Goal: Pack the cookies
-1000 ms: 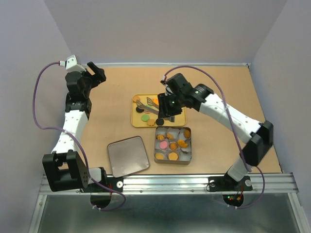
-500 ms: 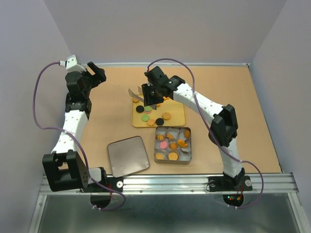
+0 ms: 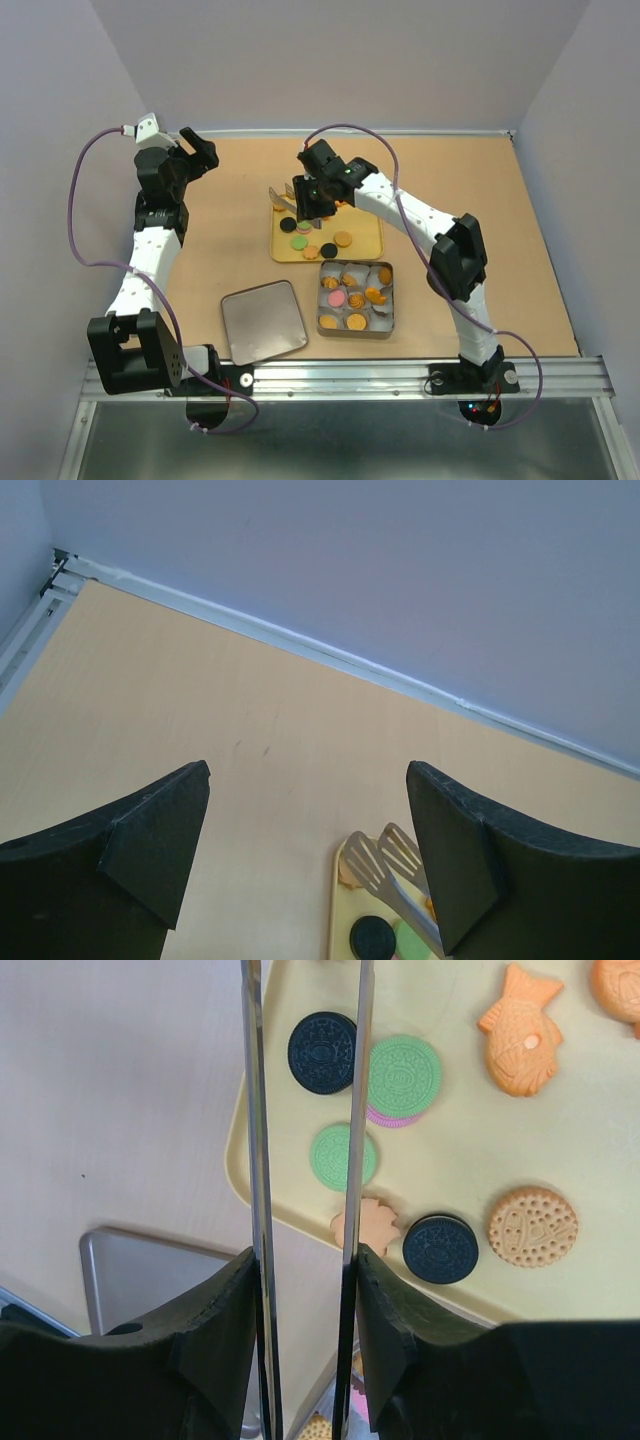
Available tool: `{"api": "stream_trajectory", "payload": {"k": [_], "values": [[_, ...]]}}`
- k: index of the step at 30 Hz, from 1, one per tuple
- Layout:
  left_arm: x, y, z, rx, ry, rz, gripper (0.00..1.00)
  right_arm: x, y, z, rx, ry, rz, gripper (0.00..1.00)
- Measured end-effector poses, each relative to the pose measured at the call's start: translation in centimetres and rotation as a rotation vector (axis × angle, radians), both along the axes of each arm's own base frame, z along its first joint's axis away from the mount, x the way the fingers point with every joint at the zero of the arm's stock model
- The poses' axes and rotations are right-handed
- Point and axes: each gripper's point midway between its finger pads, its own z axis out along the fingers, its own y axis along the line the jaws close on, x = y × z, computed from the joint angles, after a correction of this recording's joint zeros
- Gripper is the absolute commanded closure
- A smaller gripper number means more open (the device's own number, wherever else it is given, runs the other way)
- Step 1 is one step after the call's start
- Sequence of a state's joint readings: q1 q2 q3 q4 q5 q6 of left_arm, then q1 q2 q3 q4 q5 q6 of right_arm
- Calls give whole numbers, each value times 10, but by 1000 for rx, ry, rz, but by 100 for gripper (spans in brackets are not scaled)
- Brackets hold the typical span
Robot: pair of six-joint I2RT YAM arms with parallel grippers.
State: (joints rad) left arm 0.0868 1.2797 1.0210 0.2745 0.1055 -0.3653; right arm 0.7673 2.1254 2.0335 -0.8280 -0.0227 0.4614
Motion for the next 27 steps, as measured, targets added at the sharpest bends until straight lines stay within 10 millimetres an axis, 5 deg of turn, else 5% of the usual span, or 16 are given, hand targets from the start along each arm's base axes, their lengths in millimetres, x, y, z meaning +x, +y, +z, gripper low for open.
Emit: {"api": "stream_trajectory", "payload": {"k": [12,18,27], "values": [[0,0,0,0,0,-1,10,-8,-2,-28,-23,70,-19,57],[0,-1,0,-1,0,-4,10,-15,-5,-39,-34,104,-16,66],[0,-2,0,-2,0,-11,10,-16,-5,-37,-31,103,-15,70]]}}
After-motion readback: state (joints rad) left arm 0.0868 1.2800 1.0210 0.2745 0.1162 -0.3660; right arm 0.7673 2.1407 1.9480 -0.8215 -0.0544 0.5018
